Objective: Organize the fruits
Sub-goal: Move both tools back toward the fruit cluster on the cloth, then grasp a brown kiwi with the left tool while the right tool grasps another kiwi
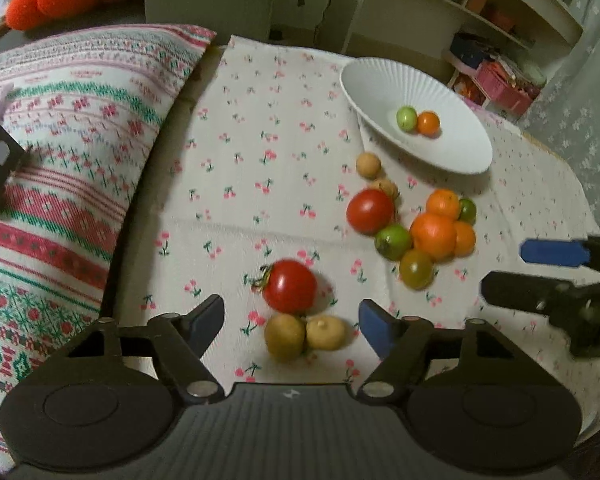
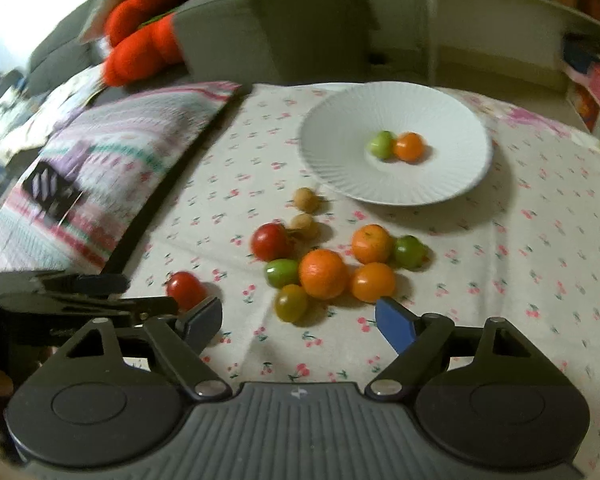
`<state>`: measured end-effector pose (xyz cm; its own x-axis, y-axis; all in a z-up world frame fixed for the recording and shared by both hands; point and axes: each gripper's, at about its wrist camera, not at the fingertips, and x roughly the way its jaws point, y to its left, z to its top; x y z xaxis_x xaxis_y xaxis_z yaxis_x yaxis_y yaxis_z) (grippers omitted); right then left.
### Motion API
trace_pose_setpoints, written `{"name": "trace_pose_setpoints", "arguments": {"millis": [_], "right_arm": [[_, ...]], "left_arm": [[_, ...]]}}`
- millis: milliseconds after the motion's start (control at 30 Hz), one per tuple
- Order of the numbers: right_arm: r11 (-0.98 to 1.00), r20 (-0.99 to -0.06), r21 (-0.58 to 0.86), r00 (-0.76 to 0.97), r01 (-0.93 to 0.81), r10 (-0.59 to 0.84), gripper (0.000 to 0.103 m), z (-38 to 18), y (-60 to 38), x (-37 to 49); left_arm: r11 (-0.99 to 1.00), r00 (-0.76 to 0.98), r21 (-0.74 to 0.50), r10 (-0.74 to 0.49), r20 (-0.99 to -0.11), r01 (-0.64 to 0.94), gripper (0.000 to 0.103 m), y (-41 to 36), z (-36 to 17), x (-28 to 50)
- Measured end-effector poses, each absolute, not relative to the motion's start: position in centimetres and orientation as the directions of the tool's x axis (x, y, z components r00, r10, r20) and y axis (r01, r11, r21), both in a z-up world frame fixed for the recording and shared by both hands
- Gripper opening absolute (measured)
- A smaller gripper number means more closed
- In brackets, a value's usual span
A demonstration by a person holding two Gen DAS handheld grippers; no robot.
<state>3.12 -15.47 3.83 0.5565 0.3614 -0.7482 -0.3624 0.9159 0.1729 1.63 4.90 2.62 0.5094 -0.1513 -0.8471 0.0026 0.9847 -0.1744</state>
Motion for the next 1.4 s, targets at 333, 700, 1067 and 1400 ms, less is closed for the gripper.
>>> {"name": "trace_pose_setpoints", "arguments": {"millis": [333, 700, 1067, 1400], "right_arm": [[0.806, -0.757, 0.054, 0.502, -0.590, 0.419, 0.061, 0.6, -10.6, 2.0], [0.691, -0.760, 0.003, 0.447, -0.723, 0.471, 0.050, -2.1, -7.4, 1.8], [0.658, -0.745, -0.023, 0.451, -0.753, 0.491, 0.023, -2.5, -6.7, 2.3], [0.717, -0.764, -0.059, 0.494, -0.694, 0.415, 0.023, -1.6, -8.5, 3.1]], "left_arm": [[0.966, 0.468, -0.259, -0.224, -0.855, -0.010, 0.040, 5.9, 0.7, 2.2], [0.950, 0.451, -0.313, -0.275, -0.849, -0.009, 0.036, 6.6, 0.5, 1.9], [0.938, 0.448, -0.346, -0.315, -0.837, 0.014, 0.025, 6.5, 0.5, 2.3], [0.962, 0.432, -0.258, -0.269, -0.861, 0.084, 0.012, 5.0, -0.1, 2.3]]}}
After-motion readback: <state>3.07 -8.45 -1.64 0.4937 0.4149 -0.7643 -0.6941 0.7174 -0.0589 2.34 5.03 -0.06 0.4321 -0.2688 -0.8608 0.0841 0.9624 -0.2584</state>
